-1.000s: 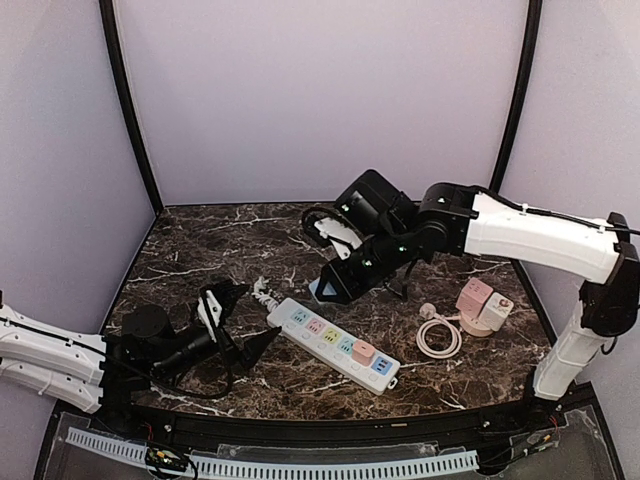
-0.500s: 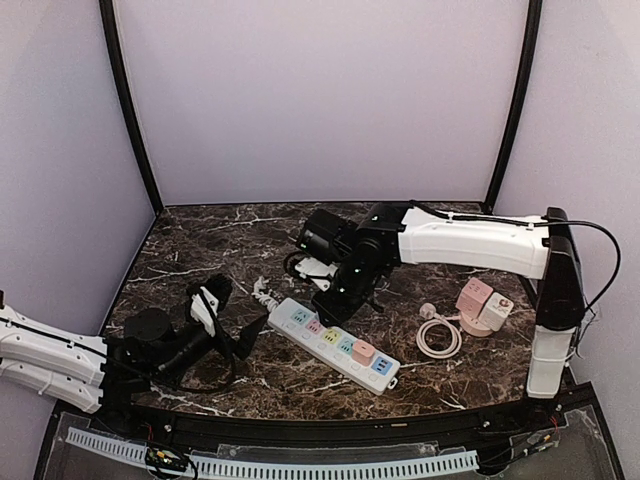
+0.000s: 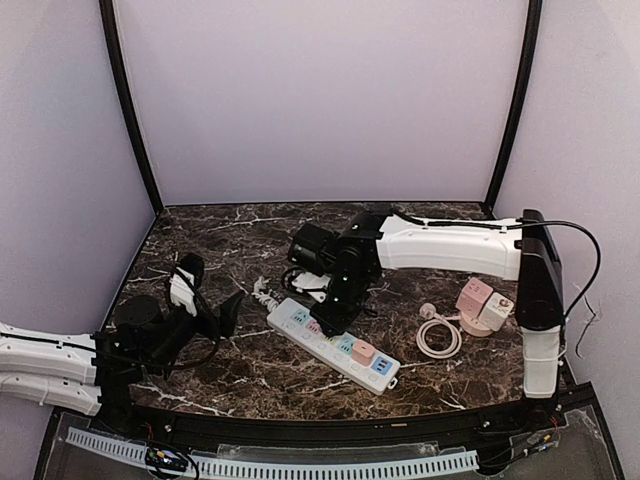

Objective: Insert the plug

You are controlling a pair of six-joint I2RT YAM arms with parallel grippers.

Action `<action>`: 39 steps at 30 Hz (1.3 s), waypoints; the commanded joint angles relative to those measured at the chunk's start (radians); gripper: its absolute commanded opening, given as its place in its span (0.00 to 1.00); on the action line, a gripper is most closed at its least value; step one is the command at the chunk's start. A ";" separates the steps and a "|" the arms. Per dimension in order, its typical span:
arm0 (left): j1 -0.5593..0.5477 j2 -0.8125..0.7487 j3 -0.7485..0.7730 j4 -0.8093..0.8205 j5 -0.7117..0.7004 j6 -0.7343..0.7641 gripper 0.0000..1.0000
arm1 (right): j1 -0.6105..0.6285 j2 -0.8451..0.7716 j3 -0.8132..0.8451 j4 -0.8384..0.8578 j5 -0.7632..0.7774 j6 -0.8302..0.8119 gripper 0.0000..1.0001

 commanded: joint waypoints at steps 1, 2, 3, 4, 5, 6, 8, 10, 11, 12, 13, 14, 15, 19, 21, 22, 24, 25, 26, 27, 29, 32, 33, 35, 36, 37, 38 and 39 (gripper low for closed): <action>0.059 -0.050 -0.025 -0.081 0.042 -0.104 0.99 | -0.001 0.029 0.035 -0.026 0.014 -0.014 0.00; 0.065 -0.052 -0.026 -0.084 0.041 -0.111 0.99 | 0.000 0.030 0.036 -0.025 0.016 -0.014 0.00; 0.067 -0.052 -0.024 -0.094 0.040 -0.115 0.99 | 0.000 0.034 0.038 -0.025 0.017 -0.013 0.00; 0.072 -0.051 -0.023 -0.096 0.037 -0.120 0.99 | -0.001 0.038 0.037 -0.025 0.017 -0.014 0.00; 0.074 -0.044 -0.020 -0.100 0.036 -0.122 0.99 | -0.001 0.042 0.039 -0.025 0.018 -0.014 0.00; 0.076 -0.040 -0.018 -0.100 0.037 -0.127 0.99 | -0.001 0.047 0.039 -0.027 0.017 -0.016 0.00; 0.079 -0.028 -0.016 -0.096 0.042 -0.128 0.99 | -0.002 0.056 0.042 -0.029 0.018 -0.016 0.00; 0.081 -0.019 -0.016 -0.090 0.049 -0.131 0.99 | -0.001 0.064 0.047 -0.030 0.021 -0.016 0.00; 0.082 -0.019 -0.015 -0.088 0.051 -0.132 0.99 | 0.000 0.067 0.048 -0.030 0.022 -0.017 0.00; 0.082 -0.018 -0.015 -0.086 0.053 -0.132 0.99 | -0.001 0.069 0.050 -0.031 0.023 -0.017 0.00; 0.082 -0.019 -0.015 -0.087 0.054 -0.132 0.99 | -0.001 0.072 0.052 -0.031 0.022 -0.017 0.00; 0.081 -0.020 -0.017 -0.087 0.053 -0.132 0.99 | -0.002 0.076 0.054 -0.030 0.023 -0.017 0.00; 0.081 -0.021 -0.017 -0.087 0.053 -0.132 0.99 | -0.002 0.078 0.056 -0.032 0.023 -0.017 0.00; 0.081 -0.026 -0.020 -0.086 0.055 -0.133 0.99 | -0.001 0.091 0.058 -0.030 0.027 -0.019 0.00; 0.081 -0.026 -0.020 -0.086 0.054 -0.133 0.99 | -0.001 0.096 0.058 -0.030 0.029 -0.018 0.00; 0.082 -0.026 -0.020 -0.085 0.054 -0.134 0.99 | -0.001 0.097 0.056 -0.029 0.029 -0.017 0.00; 0.081 -0.027 -0.021 -0.085 0.054 -0.135 0.99 | -0.001 0.099 0.055 -0.028 0.032 -0.017 0.00; 0.081 -0.027 -0.021 -0.083 0.054 -0.134 0.99 | -0.002 0.099 0.056 -0.028 0.033 -0.017 0.00; 0.081 -0.027 -0.021 -0.083 0.054 -0.134 0.99 | -0.002 0.099 0.056 -0.026 0.034 -0.016 0.00; 0.081 -0.027 -0.022 -0.083 0.055 -0.134 0.99 | -0.001 0.101 0.056 -0.025 0.033 -0.016 0.00; 0.081 -0.027 -0.023 -0.082 0.055 -0.134 0.99 | -0.001 0.103 0.063 -0.025 0.036 -0.016 0.00; 0.082 -0.030 -0.024 -0.080 0.057 -0.132 0.99 | -0.001 0.107 0.067 -0.027 0.045 -0.019 0.00; 0.082 -0.030 -0.025 -0.080 0.057 -0.132 0.99 | -0.002 0.109 0.067 -0.027 0.049 -0.019 0.00; 0.082 -0.030 -0.026 -0.079 0.057 -0.130 0.99 | -0.002 0.111 0.065 -0.027 0.052 -0.020 0.00; 0.082 -0.030 -0.026 -0.078 0.057 -0.131 0.99 | -0.002 0.112 0.065 -0.027 0.053 -0.020 0.00; 0.083 -0.030 -0.026 -0.078 0.057 -0.131 0.99 | -0.002 0.113 0.065 -0.027 0.054 -0.020 0.00; 0.083 -0.030 -0.026 -0.077 0.057 -0.130 0.99 | -0.002 0.113 0.063 -0.027 0.054 -0.020 0.00; 0.083 -0.030 -0.026 -0.076 0.057 -0.131 0.99 | -0.002 0.114 0.061 -0.026 0.054 -0.021 0.00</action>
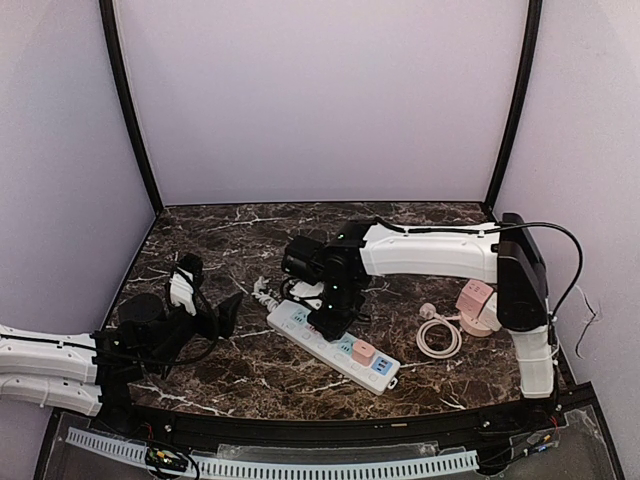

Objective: Insert the plug

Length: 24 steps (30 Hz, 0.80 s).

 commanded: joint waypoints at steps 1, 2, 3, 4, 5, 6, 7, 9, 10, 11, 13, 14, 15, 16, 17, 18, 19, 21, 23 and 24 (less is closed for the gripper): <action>0.007 -0.011 -0.019 -0.003 0.004 -0.007 0.99 | -0.002 0.019 0.019 -0.005 0.017 -0.006 0.00; 0.005 -0.011 -0.019 -0.003 0.003 -0.007 0.99 | -0.003 0.019 0.017 -0.004 0.018 -0.004 0.00; 0.005 -0.011 -0.019 -0.002 0.002 -0.007 0.99 | -0.002 0.018 0.016 -0.005 0.018 -0.005 0.00; 0.007 -0.011 -0.019 -0.001 0.003 -0.007 0.99 | -0.002 0.018 0.015 -0.005 0.016 -0.004 0.00; 0.006 -0.011 -0.019 0.000 0.004 -0.007 0.99 | -0.002 0.018 0.014 -0.004 0.013 -0.004 0.00; 0.005 -0.011 -0.019 -0.001 0.004 -0.007 0.99 | -0.002 0.019 0.014 -0.005 0.011 -0.004 0.00; 0.006 -0.011 -0.019 -0.001 0.004 -0.008 0.99 | -0.002 0.020 0.013 -0.005 0.008 -0.004 0.00; 0.005 -0.010 -0.019 0.000 0.004 -0.007 0.99 | -0.002 0.022 0.013 -0.005 0.004 -0.005 0.00; 0.005 -0.010 -0.019 0.000 0.004 -0.007 0.99 | -0.002 0.023 0.013 -0.005 0.004 -0.006 0.00; 0.006 -0.010 -0.019 0.000 0.004 -0.008 0.99 | -0.002 0.026 0.013 -0.004 0.003 -0.006 0.00; 0.006 -0.010 -0.019 0.000 0.002 -0.007 0.99 | -0.002 0.031 0.013 -0.005 0.001 -0.007 0.00; 0.006 -0.009 -0.019 0.000 0.002 -0.007 0.99 | -0.002 0.035 0.013 -0.004 0.001 -0.007 0.00; 0.006 -0.010 -0.019 0.001 0.001 -0.008 0.99 | -0.002 0.037 0.013 -0.004 0.001 -0.009 0.00; 0.007 -0.010 -0.020 0.001 0.001 -0.008 0.99 | -0.002 0.041 0.014 -0.004 0.001 -0.009 0.00; 0.007 -0.011 -0.020 0.000 0.001 -0.008 0.99 | -0.003 0.043 0.015 -0.004 0.002 -0.009 0.00; 0.006 -0.011 -0.020 0.000 0.001 -0.009 0.99 | -0.002 0.045 0.015 -0.003 0.004 -0.009 0.00; 0.007 -0.011 -0.020 0.000 0.001 -0.009 0.99 | -0.002 0.048 0.015 -0.003 0.005 -0.009 0.00; 0.006 -0.014 -0.021 0.000 0.001 -0.009 0.99 | -0.002 0.052 0.018 -0.003 0.004 -0.009 0.00; 0.006 -0.015 -0.022 0.001 0.001 -0.008 0.99 | -0.001 0.055 0.018 -0.002 0.003 -0.009 0.00; 0.007 -0.016 -0.022 0.000 0.001 -0.008 0.99 | -0.002 0.056 0.020 -0.001 0.002 -0.009 0.00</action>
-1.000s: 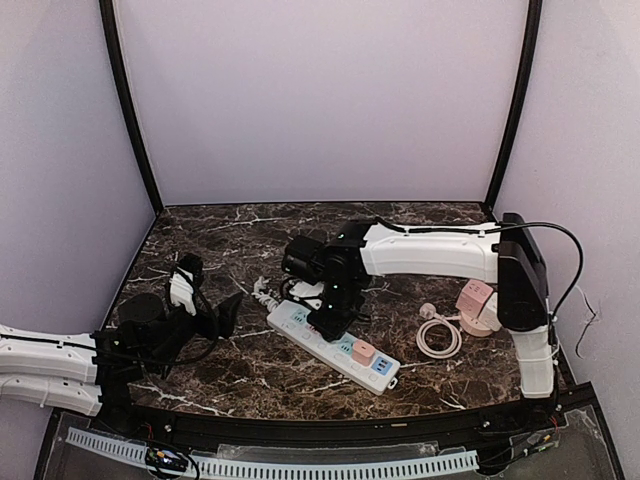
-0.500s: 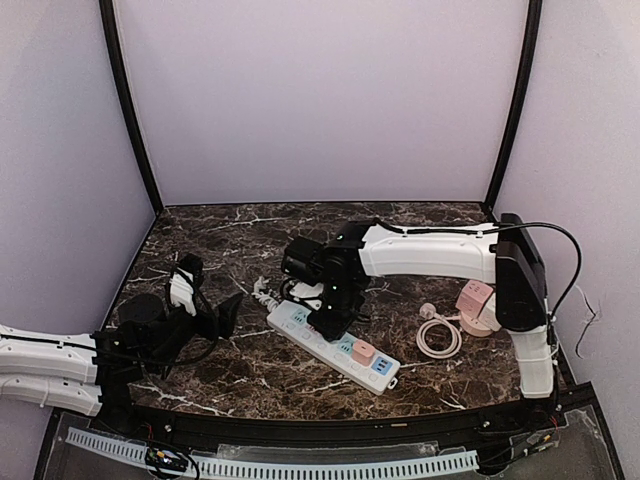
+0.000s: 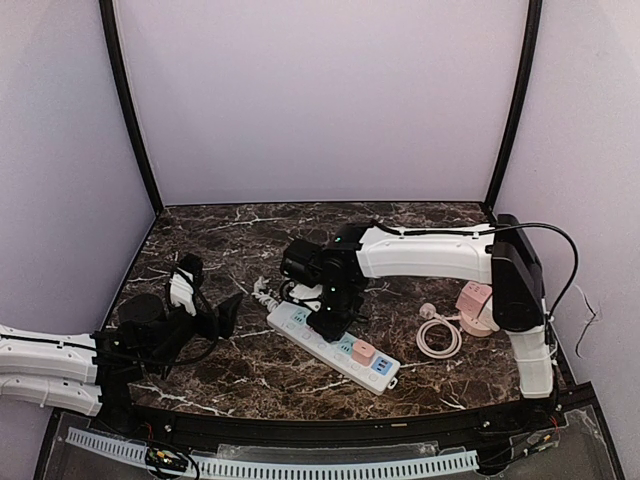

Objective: Insert the plug

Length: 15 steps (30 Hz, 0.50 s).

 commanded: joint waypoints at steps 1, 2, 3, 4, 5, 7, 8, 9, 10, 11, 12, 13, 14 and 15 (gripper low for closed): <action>0.005 -0.017 -0.020 0.000 0.001 -0.008 0.99 | -0.001 0.035 0.017 -0.008 -0.003 -0.005 0.00; 0.006 -0.017 -0.020 -0.001 0.001 -0.009 0.99 | -0.002 0.035 0.015 -0.008 -0.003 -0.004 0.00; 0.006 -0.017 -0.020 -0.001 0.000 -0.009 0.99 | -0.001 0.037 0.015 -0.009 -0.003 -0.004 0.00; 0.006 -0.017 -0.020 -0.001 -0.001 -0.009 0.99 | -0.002 0.039 0.014 -0.008 -0.003 -0.004 0.00; 0.006 -0.017 -0.020 -0.003 -0.002 -0.009 0.99 | -0.001 0.038 0.013 -0.007 -0.003 -0.004 0.00; 0.005 -0.018 -0.020 -0.004 -0.003 -0.009 0.99 | -0.001 0.041 0.011 -0.005 -0.003 -0.004 0.00; 0.006 -0.019 -0.020 -0.004 -0.004 -0.011 0.99 | -0.001 0.041 0.010 -0.006 -0.005 -0.003 0.00; 0.006 -0.019 -0.020 -0.005 -0.004 -0.011 0.99 | -0.002 0.041 0.011 -0.006 -0.006 -0.005 0.00; 0.006 -0.020 -0.020 -0.005 -0.004 -0.011 0.99 | -0.002 0.043 0.011 -0.006 -0.007 -0.004 0.00; 0.005 -0.020 -0.020 -0.004 -0.004 -0.011 0.99 | -0.001 0.042 0.011 -0.006 -0.007 -0.003 0.00; 0.005 -0.020 -0.020 -0.005 -0.004 -0.011 0.99 | -0.002 0.044 0.010 -0.005 -0.009 -0.003 0.00; 0.006 -0.020 -0.020 -0.005 -0.004 -0.011 0.99 | -0.001 0.044 0.009 -0.006 -0.009 -0.002 0.00; 0.005 -0.019 -0.020 -0.004 -0.004 -0.010 0.99 | -0.002 0.045 0.009 -0.007 -0.012 -0.002 0.00; 0.005 -0.019 -0.020 -0.004 -0.004 -0.011 0.99 | -0.001 0.046 0.009 -0.008 -0.012 -0.002 0.00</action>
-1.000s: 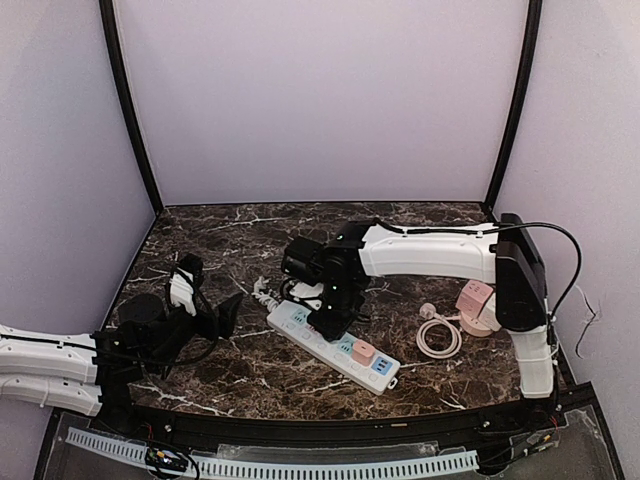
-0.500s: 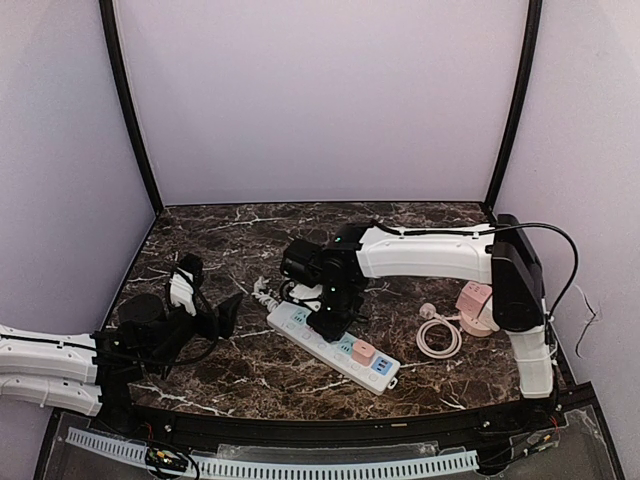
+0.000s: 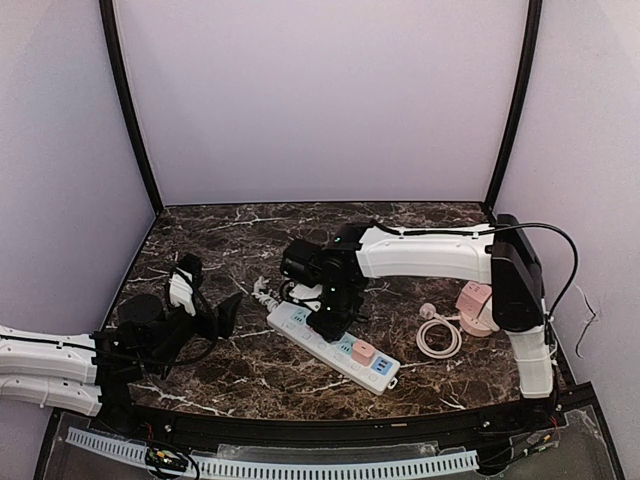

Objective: Insert the plug

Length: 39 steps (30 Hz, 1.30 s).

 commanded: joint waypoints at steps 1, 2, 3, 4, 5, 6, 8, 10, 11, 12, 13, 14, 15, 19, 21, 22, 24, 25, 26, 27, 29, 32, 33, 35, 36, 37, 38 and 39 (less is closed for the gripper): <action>0.005 -0.012 -0.018 -0.005 -0.005 -0.010 0.99 | 0.000 0.045 0.007 -0.007 -0.012 -0.002 0.00; 0.005 -0.011 -0.017 -0.006 -0.004 -0.010 0.99 | -0.001 0.047 0.007 -0.008 -0.012 -0.002 0.00; 0.006 -0.010 -0.017 -0.006 -0.005 -0.010 0.99 | 0.000 0.047 0.008 -0.009 -0.011 -0.001 0.00; 0.006 -0.009 -0.017 -0.006 -0.005 -0.010 0.99 | 0.000 0.046 0.010 -0.010 -0.011 -0.001 0.00; 0.006 -0.009 -0.017 -0.005 -0.004 -0.010 0.99 | -0.001 0.047 0.013 -0.011 -0.011 -0.001 0.00; 0.006 -0.008 -0.017 -0.004 -0.004 -0.011 0.99 | 0.000 0.046 0.018 -0.014 -0.009 -0.001 0.00; 0.006 -0.008 -0.016 -0.004 -0.004 -0.011 0.99 | 0.000 0.052 0.028 -0.022 -0.012 -0.002 0.00; 0.006 -0.009 -0.016 -0.005 -0.004 -0.011 0.99 | 0.000 0.061 0.037 -0.030 -0.017 -0.004 0.00; 0.006 -0.010 -0.017 -0.006 -0.004 -0.011 0.99 | 0.001 0.067 0.043 -0.033 -0.017 -0.004 0.00; 0.006 -0.011 -0.017 -0.007 -0.004 -0.011 0.99 | 0.002 0.069 0.045 -0.035 -0.017 -0.004 0.00; 0.005 -0.012 -0.017 -0.008 -0.004 -0.010 0.99 | 0.002 0.071 0.047 -0.034 -0.024 -0.005 0.00; 0.005 -0.014 -0.017 -0.009 -0.005 -0.011 0.99 | 0.001 0.068 0.047 -0.027 -0.053 -0.010 0.00; 0.005 -0.014 -0.017 -0.011 -0.006 -0.012 0.99 | 0.001 0.061 0.044 -0.015 -0.072 -0.011 0.00; 0.006 -0.019 -0.017 -0.014 -0.008 -0.011 0.99 | 0.000 0.056 0.064 -0.022 -0.072 0.031 0.00; 0.006 -0.020 -0.017 -0.014 -0.007 -0.013 0.99 | 0.000 0.060 0.078 -0.043 -0.067 0.037 0.00; 0.006 -0.020 -0.017 -0.014 -0.006 -0.013 0.99 | 0.000 0.059 0.081 -0.047 -0.068 0.038 0.00; 0.006 -0.022 -0.017 -0.015 -0.005 -0.013 0.99 | 0.000 0.059 0.078 -0.054 -0.042 0.036 0.00; 0.006 -0.023 -0.017 -0.016 -0.005 -0.013 0.99 | 0.000 0.060 0.077 -0.059 -0.032 0.035 0.00; 0.006 -0.025 -0.018 -0.017 -0.004 -0.014 0.99 | 0.000 0.062 0.074 -0.062 -0.026 0.034 0.00; 0.005 -0.026 -0.018 -0.017 -0.004 -0.015 0.99 | 0.000 0.067 0.071 -0.065 -0.022 0.033 0.00; 0.005 -0.028 -0.019 -0.017 -0.005 -0.016 0.99 | 0.002 0.073 0.064 -0.065 -0.018 0.031 0.00; 0.006 -0.026 -0.019 -0.013 -0.007 -0.015 0.99 | 0.004 0.083 0.066 -0.065 -0.010 0.027 0.00; 0.006 -0.025 -0.019 -0.013 -0.007 -0.015 0.99 | 0.005 0.086 0.069 -0.066 -0.010 0.025 0.00; 0.006 -0.022 -0.019 -0.012 -0.007 -0.015 0.99 | 0.005 0.096 0.078 -0.070 -0.006 0.023 0.00; 0.006 -0.020 -0.019 -0.011 -0.007 -0.015 0.99 | 0.004 0.102 0.084 -0.072 -0.006 0.021 0.00; 0.006 -0.019 -0.019 -0.010 -0.007 -0.015 0.99 | 0.004 0.106 0.090 -0.074 -0.006 0.019 0.00; 0.006 -0.018 -0.019 -0.011 -0.007 -0.015 0.99 | 0.004 0.112 0.095 -0.078 -0.006 0.018 0.00; 0.006 -0.019 -0.019 -0.010 -0.007 -0.015 0.99 | 0.006 0.116 0.100 -0.081 -0.006 0.016 0.00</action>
